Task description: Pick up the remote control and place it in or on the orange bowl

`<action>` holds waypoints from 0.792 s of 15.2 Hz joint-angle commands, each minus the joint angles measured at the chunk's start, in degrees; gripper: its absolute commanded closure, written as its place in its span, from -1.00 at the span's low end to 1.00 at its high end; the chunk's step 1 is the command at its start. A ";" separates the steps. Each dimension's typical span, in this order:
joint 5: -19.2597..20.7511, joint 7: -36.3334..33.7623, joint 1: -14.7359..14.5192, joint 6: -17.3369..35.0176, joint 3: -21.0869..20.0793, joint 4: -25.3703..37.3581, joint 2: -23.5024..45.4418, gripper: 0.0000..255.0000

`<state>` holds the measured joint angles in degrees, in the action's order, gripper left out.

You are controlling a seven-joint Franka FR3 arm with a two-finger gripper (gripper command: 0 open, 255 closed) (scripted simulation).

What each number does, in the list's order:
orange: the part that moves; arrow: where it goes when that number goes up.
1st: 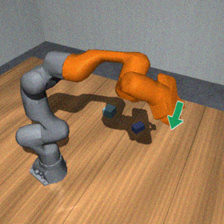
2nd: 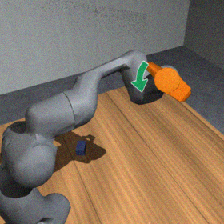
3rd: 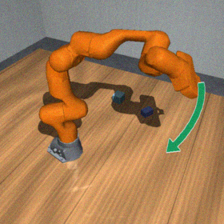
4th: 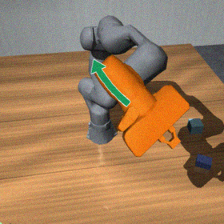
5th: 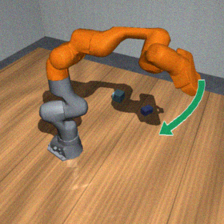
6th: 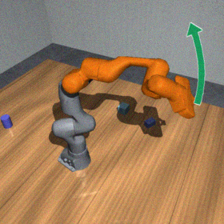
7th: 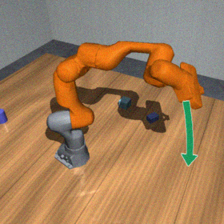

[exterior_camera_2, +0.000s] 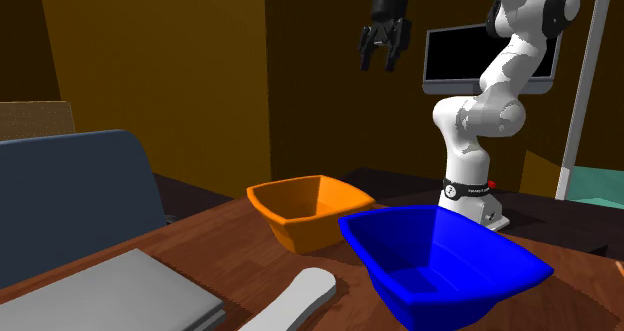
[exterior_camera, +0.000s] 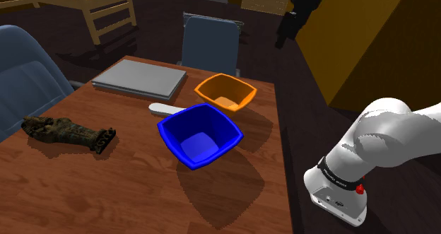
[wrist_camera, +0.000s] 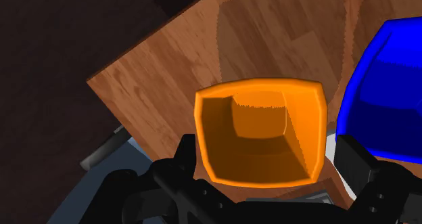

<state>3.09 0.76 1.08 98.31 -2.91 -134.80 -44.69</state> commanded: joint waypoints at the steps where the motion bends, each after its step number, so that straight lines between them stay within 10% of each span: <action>1: 0.00 0.00 0.00 0.00 0.00 0.00 0.00 -1.00; 12: -0.95 1.93 -2.89 15.51 -2.53 2.59 20.58 -1.00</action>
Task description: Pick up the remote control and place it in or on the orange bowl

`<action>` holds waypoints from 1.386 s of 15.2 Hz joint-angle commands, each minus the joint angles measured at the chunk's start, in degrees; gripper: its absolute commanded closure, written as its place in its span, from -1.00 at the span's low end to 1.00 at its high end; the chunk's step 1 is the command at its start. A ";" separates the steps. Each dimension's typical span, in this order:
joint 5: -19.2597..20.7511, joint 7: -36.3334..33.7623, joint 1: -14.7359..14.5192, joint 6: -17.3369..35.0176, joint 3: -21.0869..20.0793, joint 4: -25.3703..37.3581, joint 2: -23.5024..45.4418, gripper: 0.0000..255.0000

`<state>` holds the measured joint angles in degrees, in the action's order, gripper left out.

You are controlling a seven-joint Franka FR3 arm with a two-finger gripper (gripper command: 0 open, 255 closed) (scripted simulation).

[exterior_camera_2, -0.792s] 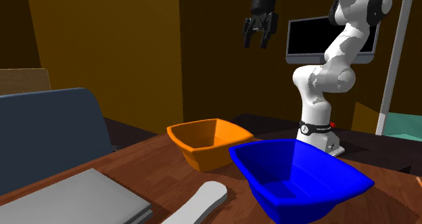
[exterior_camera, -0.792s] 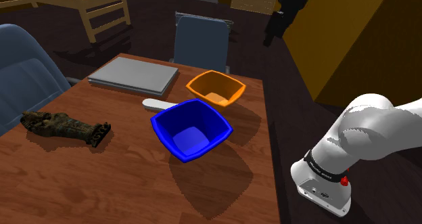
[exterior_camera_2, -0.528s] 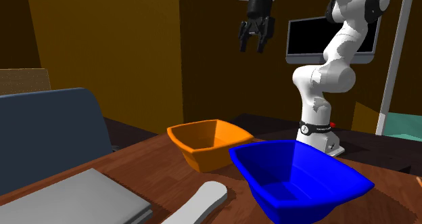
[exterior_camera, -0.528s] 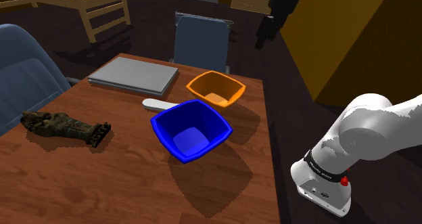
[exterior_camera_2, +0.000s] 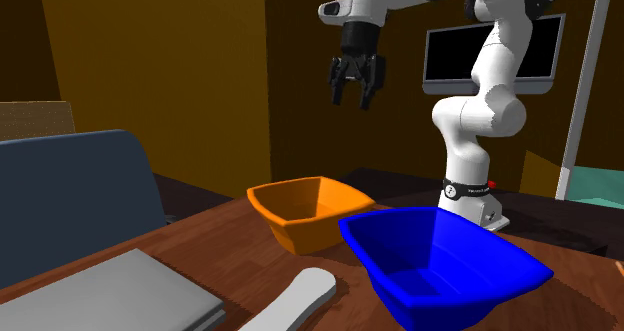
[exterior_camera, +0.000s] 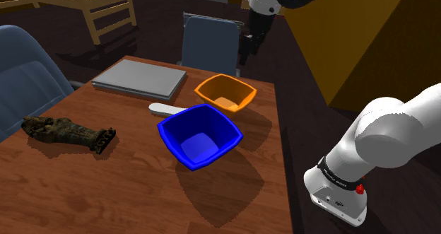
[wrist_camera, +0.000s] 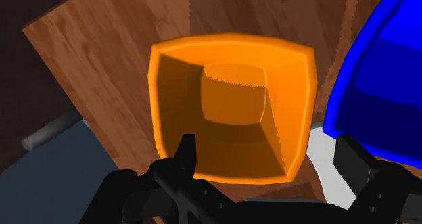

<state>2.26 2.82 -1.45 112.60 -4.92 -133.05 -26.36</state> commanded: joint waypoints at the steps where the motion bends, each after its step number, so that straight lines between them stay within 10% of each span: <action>1: -0.11 0.02 -0.59 2.39 -0.78 1.46 4.27 -1.00; 21: 4.68 1.67 -6.03 14.51 -5.58 26.37 46.38 -1.00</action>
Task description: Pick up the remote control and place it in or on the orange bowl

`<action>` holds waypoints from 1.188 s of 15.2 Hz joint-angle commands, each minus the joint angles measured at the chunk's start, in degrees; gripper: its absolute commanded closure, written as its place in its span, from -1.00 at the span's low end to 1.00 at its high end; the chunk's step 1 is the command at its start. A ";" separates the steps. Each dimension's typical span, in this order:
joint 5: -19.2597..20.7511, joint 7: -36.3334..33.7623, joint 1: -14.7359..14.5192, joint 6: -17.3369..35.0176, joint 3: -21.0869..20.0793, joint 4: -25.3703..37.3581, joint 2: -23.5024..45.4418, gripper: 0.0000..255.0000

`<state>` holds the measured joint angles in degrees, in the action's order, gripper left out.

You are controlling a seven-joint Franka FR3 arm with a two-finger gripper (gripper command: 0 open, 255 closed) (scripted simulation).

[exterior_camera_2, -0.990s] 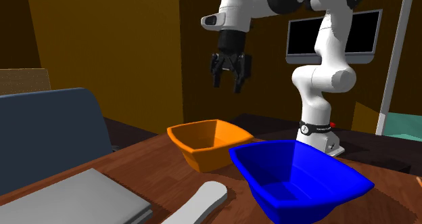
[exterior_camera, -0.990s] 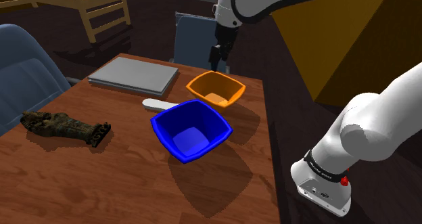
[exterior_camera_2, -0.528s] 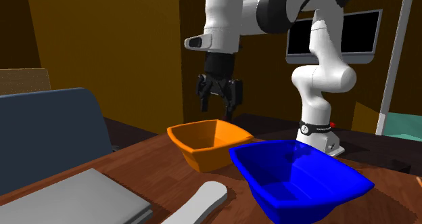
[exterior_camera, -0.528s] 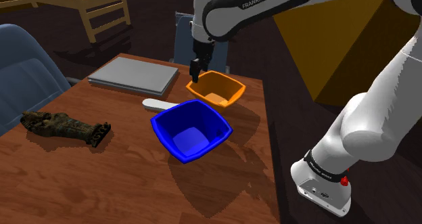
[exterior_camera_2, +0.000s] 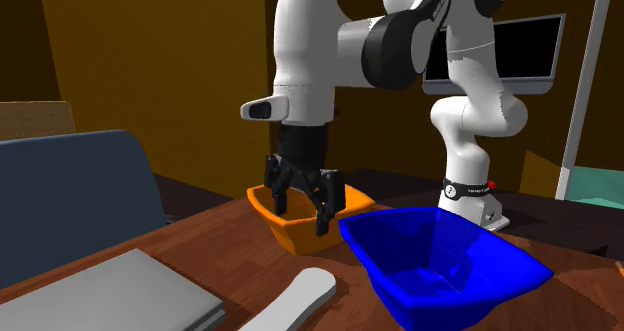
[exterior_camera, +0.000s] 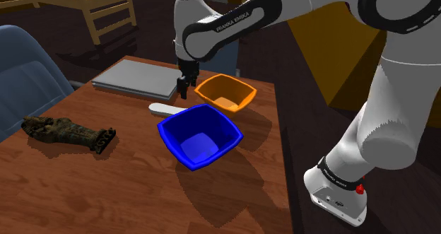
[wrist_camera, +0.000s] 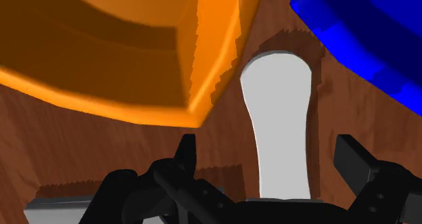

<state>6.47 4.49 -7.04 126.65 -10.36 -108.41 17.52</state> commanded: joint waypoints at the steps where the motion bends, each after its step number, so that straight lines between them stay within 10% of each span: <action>1: 0.84 0.10 -0.88 0.47 -0.25 3.60 4.65 -1.00; 6: 2.53 0.89 -3.32 -0.37 -0.69 14.05 15.60 -1.00; 18: 3.34 0.43 -3.65 3.70 -0.11 13.46 19.14 -1.00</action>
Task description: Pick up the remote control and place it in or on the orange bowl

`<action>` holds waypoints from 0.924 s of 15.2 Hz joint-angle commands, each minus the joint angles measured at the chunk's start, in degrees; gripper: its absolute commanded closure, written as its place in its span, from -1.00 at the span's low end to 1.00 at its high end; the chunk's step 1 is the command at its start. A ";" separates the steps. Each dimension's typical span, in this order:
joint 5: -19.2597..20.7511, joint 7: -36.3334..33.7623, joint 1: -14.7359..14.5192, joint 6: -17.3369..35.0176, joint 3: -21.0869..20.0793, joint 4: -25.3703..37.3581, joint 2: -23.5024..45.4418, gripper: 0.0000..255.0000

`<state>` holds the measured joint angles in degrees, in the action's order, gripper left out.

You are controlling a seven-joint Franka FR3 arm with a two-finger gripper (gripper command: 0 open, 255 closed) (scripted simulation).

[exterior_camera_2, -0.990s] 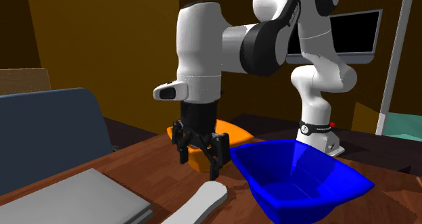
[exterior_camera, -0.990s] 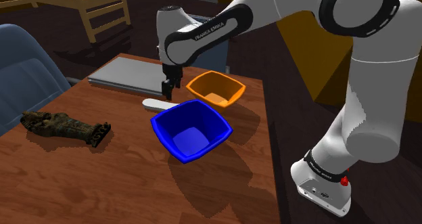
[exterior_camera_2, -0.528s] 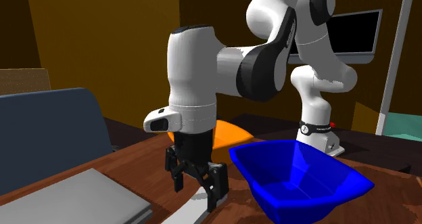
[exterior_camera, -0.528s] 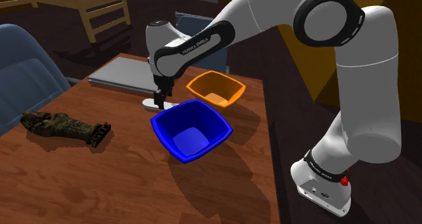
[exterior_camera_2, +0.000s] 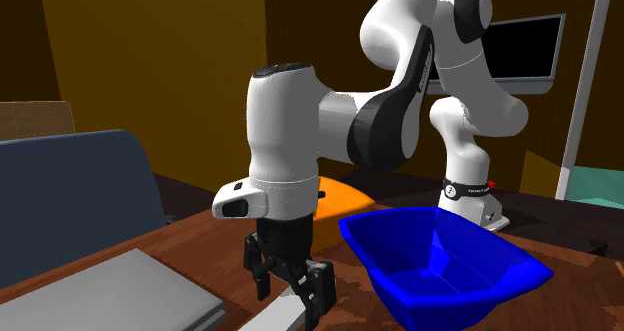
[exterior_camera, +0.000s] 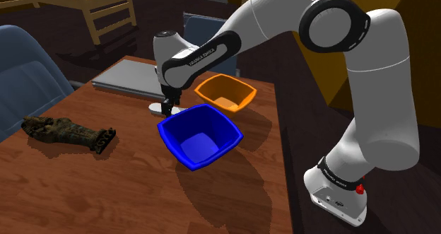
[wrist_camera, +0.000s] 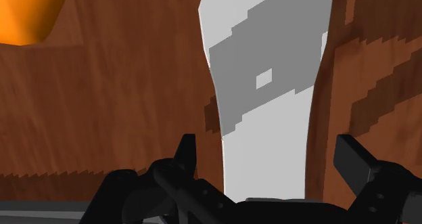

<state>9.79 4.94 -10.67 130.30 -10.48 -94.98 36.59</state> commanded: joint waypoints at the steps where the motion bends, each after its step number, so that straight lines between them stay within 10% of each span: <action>1: 0.01 -0.01 -0.02 0.05 0.01 0.03 0.07 -1.00; 4: 0.01 -0.01 -0.02 0.05 0.01 0.03 0.07 -1.00; 5: 0.01 -0.01 -0.01 0.05 0.01 0.03 0.07 1.00; 14: 0.01 -0.01 -0.02 0.05 0.01 0.03 0.07 1.00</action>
<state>9.81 4.93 -10.69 130.35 -10.47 -94.96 36.67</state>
